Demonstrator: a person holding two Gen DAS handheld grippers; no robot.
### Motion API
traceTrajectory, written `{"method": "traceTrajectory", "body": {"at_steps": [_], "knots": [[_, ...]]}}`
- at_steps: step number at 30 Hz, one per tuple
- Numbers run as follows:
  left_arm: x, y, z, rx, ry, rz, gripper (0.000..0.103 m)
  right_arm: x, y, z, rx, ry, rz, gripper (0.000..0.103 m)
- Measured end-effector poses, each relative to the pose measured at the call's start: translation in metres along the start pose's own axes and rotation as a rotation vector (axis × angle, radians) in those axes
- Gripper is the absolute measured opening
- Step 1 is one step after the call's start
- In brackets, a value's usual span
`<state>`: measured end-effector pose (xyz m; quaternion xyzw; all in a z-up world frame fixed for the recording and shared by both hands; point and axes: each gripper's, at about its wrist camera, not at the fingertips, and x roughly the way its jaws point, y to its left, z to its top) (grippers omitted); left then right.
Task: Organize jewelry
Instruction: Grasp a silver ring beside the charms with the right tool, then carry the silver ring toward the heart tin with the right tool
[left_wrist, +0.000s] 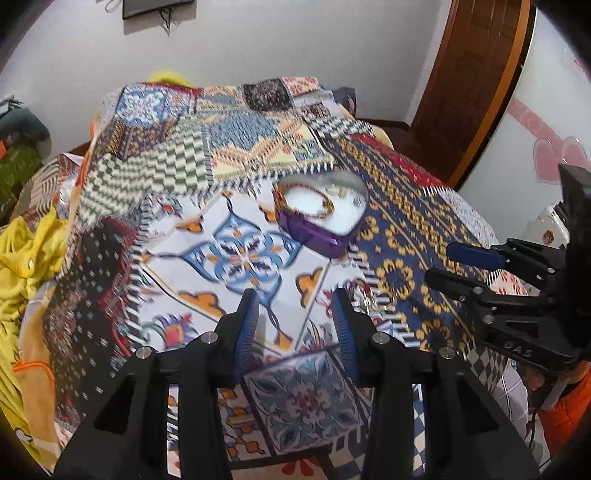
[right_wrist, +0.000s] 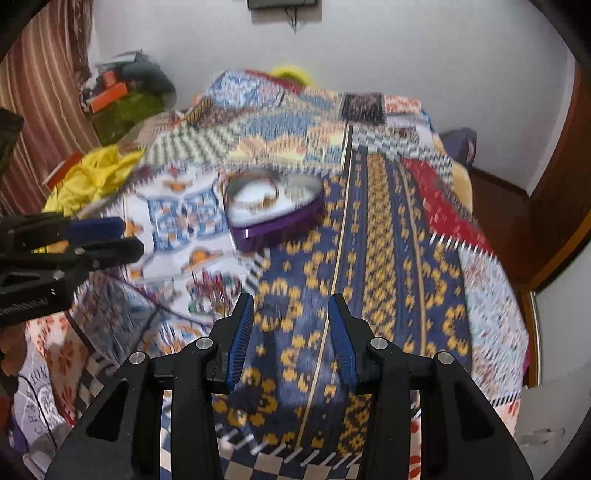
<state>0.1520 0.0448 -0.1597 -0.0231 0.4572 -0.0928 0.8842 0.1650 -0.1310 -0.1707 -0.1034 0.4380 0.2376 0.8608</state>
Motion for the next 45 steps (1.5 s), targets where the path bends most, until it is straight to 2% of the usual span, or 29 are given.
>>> {"method": "traceTrajectory", "body": {"at_steps": [6,16,18,20,22,28,42,45], "knots": [[0.015,-0.012,-0.015,0.039,0.052,-0.02,0.04,0.014,0.004,-0.016,-0.037,0.06,0.008,0.038],[0.021,-0.021,-0.019,0.043,0.056,-0.087,0.04,0.023,0.011,-0.014,-0.087,0.018,0.024,0.038],[0.024,-0.021,-0.019,0.033,0.07,-0.109,0.035,0.025,0.012,-0.012,-0.092,0.01,0.031,0.038],[0.03,-0.022,-0.02,0.029,0.091,-0.125,0.029,0.027,0.015,-0.012,-0.099,0.001,0.036,0.033],[0.034,-0.023,-0.021,0.031,0.101,-0.125,0.028,0.028,0.017,-0.012,-0.11,-0.004,0.047,0.021],[0.043,-0.026,-0.019,0.014,0.114,-0.151,0.028,0.025,0.013,-0.013,-0.085,-0.016,0.067,0.02],[0.062,-0.038,-0.008,0.024,0.106,-0.119,0.028,0.006,-0.012,-0.018,-0.001,-0.047,0.053,0.02],[0.061,-0.042,-0.01,0.05,0.099,-0.091,0.02,0.003,-0.014,-0.017,0.012,-0.054,0.055,0.02]]}}
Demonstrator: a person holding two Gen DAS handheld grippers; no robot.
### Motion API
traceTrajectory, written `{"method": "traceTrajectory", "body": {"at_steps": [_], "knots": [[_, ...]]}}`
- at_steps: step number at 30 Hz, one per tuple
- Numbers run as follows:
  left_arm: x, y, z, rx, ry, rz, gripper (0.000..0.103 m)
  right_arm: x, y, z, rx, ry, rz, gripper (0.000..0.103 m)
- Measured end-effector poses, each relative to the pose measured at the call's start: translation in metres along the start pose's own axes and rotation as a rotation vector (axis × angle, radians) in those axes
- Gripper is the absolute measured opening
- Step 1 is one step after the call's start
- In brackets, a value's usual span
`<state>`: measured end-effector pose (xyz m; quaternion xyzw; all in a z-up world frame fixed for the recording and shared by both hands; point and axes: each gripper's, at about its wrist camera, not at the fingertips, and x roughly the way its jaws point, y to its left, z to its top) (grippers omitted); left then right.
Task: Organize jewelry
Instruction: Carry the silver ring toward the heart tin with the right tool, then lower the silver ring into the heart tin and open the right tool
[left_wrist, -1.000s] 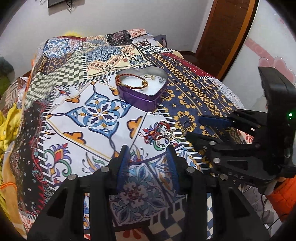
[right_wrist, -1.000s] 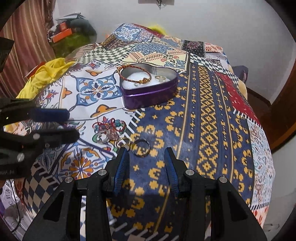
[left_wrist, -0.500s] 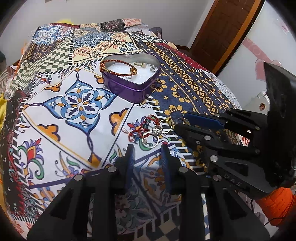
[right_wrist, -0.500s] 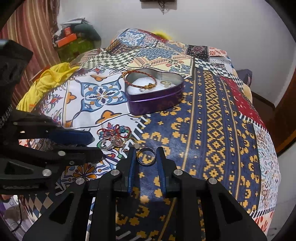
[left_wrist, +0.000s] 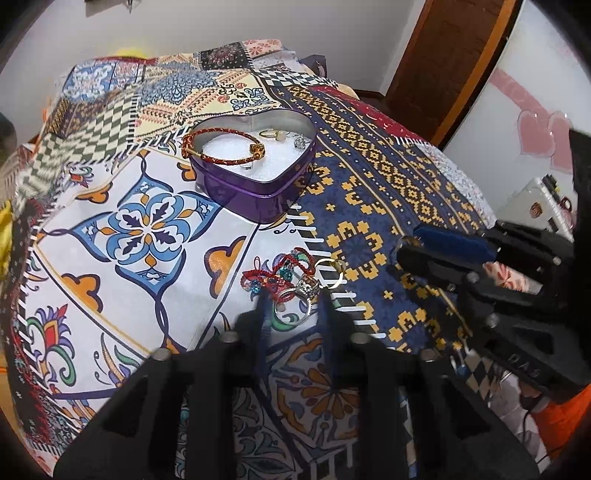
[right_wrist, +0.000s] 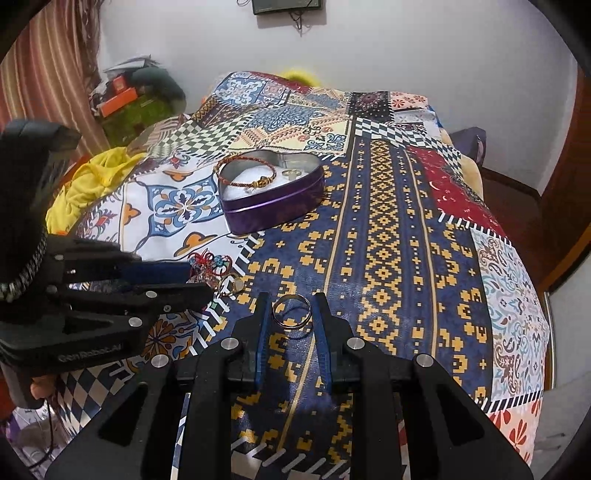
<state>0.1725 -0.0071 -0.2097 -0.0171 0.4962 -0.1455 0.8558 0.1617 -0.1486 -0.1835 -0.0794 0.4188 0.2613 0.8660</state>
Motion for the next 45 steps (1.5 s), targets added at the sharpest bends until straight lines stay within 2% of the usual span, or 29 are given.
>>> {"method": "traceTrajectory", "body": {"at_steps": [9,16,32,45], "knots": [[-0.013,0.001,-0.006,0.002,-0.005,0.004,0.019,-0.007,0.003,0.007,0.0,-0.022,0.002,0.02],[-0.038,0.002,-0.005,-0.001,-0.062,0.015,0.019,-0.013,0.005,0.012,0.007,-0.043,0.004,0.02],[-0.083,0.012,0.017,-0.014,-0.197,0.044,0.019,-0.029,0.006,0.035,0.014,-0.116,0.001,0.02],[-0.091,0.021,0.043,-0.016,-0.261,0.054,0.019,-0.024,0.007,0.06,0.017,-0.161,0.019,0.02]]}}
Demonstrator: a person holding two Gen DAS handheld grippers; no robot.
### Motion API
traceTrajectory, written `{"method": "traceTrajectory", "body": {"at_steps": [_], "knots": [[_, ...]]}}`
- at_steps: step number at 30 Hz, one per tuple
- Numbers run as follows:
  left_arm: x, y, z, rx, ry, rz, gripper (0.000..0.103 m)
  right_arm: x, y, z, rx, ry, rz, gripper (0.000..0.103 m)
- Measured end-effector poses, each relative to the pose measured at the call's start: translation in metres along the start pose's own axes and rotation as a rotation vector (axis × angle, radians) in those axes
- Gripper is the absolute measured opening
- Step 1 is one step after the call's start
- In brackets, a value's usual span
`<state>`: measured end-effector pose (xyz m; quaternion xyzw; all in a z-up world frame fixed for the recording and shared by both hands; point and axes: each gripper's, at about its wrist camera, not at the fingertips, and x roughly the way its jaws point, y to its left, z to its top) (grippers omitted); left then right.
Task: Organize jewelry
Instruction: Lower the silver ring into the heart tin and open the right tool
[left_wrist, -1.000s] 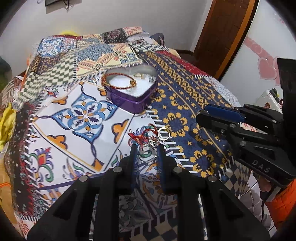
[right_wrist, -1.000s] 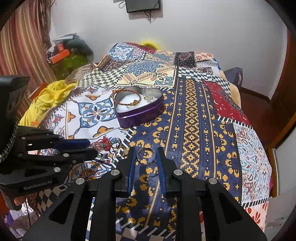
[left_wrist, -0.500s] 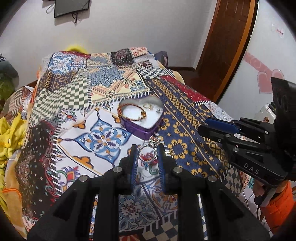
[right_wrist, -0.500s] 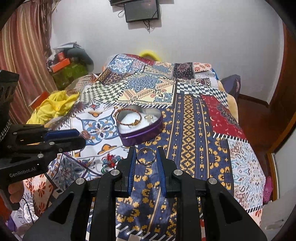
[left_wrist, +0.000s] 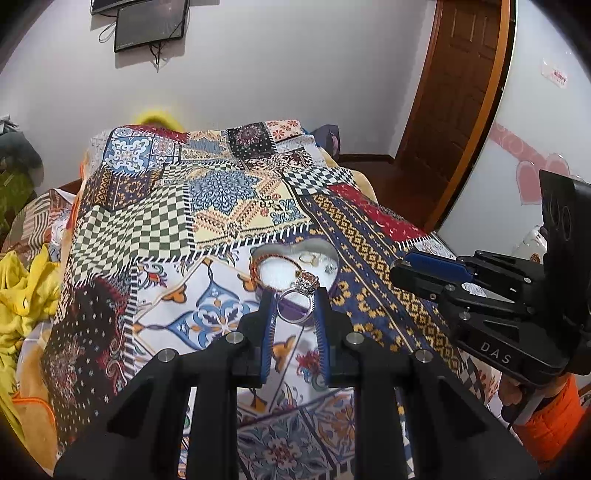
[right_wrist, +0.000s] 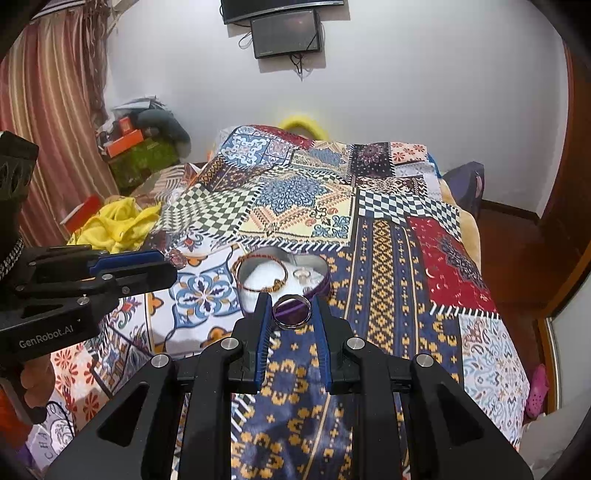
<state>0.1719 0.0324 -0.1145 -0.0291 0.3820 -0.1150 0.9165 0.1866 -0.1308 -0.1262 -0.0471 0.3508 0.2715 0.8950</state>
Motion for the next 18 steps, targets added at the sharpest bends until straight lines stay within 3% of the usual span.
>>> {"method": "traceTrajectory", "body": {"at_steps": [12,18], "knots": [[0.02,0.014,0.02,-0.02,-0.007,0.002,0.019,0.02,-0.002,0.015,0.007,0.005,0.014,0.02],[0.039,0.025,0.027,-0.052,0.028,-0.014,0.019,0.041,-0.003,0.017,0.001,0.041,0.013,0.02]]}}
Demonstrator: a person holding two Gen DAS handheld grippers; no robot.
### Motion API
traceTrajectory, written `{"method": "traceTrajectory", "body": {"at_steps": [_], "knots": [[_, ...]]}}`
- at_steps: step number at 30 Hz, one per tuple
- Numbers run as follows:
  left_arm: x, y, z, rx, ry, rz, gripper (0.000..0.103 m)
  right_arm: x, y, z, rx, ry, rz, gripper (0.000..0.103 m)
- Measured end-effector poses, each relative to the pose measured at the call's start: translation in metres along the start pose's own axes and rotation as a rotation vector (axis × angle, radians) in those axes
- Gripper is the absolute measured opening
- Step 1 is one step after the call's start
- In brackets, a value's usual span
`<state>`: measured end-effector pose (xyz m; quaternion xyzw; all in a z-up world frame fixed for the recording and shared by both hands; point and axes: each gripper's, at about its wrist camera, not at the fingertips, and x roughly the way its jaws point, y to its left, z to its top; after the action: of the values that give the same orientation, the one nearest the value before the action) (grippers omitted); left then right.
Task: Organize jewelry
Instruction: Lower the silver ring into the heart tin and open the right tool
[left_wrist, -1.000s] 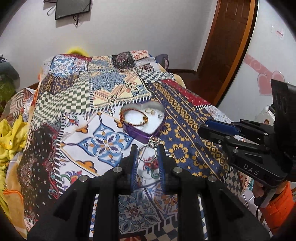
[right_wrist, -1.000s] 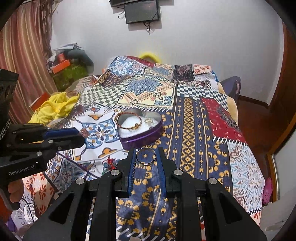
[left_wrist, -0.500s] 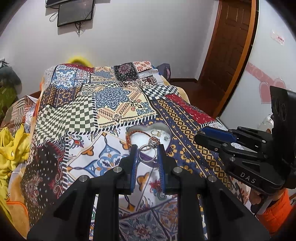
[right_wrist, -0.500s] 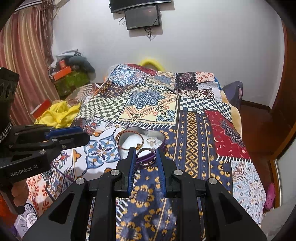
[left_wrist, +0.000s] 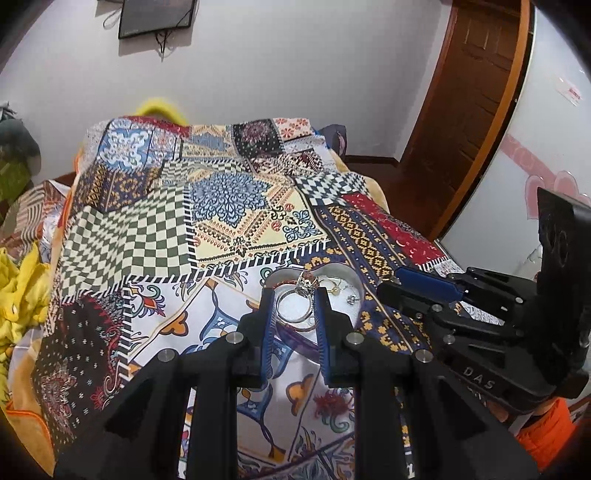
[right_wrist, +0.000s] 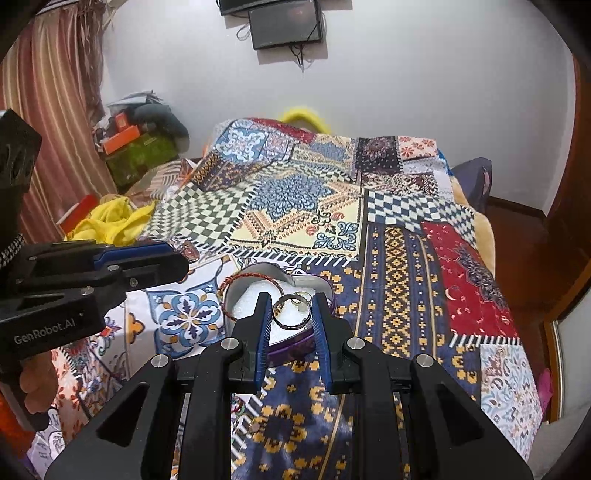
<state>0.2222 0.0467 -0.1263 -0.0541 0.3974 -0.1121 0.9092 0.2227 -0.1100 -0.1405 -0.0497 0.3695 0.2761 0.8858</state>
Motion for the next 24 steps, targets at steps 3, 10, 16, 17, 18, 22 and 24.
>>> {"method": "traceTrajectory", "body": {"at_steps": [3,10,16,17,18,22,24], "knots": [[0.01,0.003,0.002,-0.004,0.02,-0.002,0.019,0.009,-0.002,0.001,0.003,0.02,0.01,0.02],[0.029,0.005,0.005,0.009,0.056,-0.006,0.019,0.03,-0.004,0.003,-0.012,0.074,0.017,0.02],[0.042,0.007,0.01,0.002,0.078,-0.035,0.019,0.036,-0.002,0.002,-0.039,0.097,0.015,0.02],[0.044,0.007,0.011,0.0,0.084,-0.042,0.019,0.037,-0.002,0.002,-0.043,0.098,0.016,0.02],[0.046,0.007,0.012,0.0,0.088,-0.046,0.019,0.037,-0.002,0.002,-0.047,0.099,0.015,0.02],[0.051,0.004,0.012,0.018,0.099,-0.035,0.019,0.04,-0.002,0.001,-0.056,0.108,0.015,0.02],[0.052,0.003,0.012,0.022,0.104,-0.034,0.019,0.042,-0.003,0.001,-0.058,0.113,0.014,0.02]]}}
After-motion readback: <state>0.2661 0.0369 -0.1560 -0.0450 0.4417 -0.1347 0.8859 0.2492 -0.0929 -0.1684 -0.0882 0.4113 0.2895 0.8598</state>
